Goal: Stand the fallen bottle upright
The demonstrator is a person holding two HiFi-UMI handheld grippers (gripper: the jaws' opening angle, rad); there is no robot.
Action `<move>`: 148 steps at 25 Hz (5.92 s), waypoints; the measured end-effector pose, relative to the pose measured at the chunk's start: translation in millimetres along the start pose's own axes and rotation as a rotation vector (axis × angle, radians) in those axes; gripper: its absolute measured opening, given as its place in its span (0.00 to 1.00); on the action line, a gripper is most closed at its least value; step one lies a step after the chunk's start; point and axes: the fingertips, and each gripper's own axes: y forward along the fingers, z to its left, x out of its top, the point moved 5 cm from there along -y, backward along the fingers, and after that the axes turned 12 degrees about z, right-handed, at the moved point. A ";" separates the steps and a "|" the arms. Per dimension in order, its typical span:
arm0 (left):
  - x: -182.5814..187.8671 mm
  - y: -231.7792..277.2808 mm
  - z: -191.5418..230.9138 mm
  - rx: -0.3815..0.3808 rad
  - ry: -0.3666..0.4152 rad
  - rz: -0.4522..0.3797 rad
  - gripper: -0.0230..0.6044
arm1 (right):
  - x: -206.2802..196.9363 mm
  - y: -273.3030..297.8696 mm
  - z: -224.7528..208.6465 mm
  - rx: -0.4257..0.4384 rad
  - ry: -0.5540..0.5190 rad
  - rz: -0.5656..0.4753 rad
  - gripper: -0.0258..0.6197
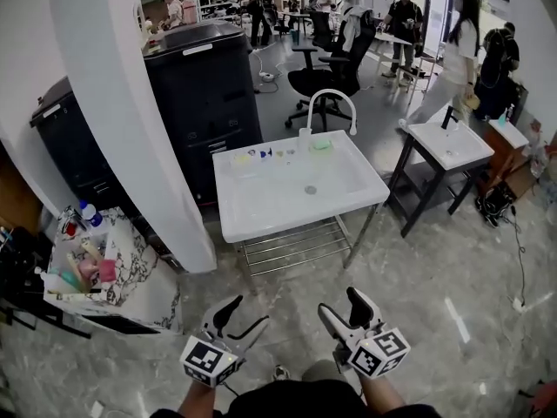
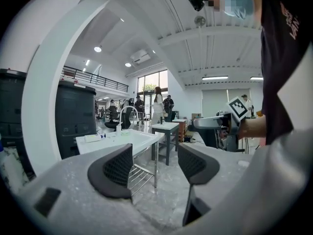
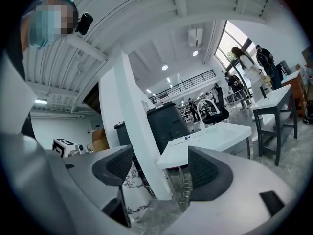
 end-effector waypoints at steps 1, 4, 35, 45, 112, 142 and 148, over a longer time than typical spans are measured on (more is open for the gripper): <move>-2.0 3.2 4.0 -0.002 -0.010 0.003 0.49 | -1.7 1.3 -1.0 -0.006 0.006 0.004 0.55; -3.2 15.0 11.5 -0.024 -0.032 0.012 0.49 | -3.0 3.3 -7.5 -0.030 0.018 0.019 0.56; 106.3 242.1 94.0 0.109 -0.023 0.031 0.49 | 103.4 123.2 -222.7 0.124 -0.023 0.084 0.56; 126.5 262.4 146.5 0.181 0.094 0.106 0.49 | 104.2 152.3 -250.8 0.137 0.026 0.117 0.56; 58.4 593.3 497.4 -0.167 0.723 0.973 0.35 | 155.0 364.6 -320.9 -0.153 0.167 0.203 0.52; 114.4 582.5 481.6 -0.007 0.635 0.746 0.20 | 159.2 355.4 -333.8 -0.127 0.169 0.194 0.48; 141.5 585.8 471.8 0.025 0.562 0.623 0.20 | 160.3 349.9 -336.8 -0.130 0.181 0.177 0.48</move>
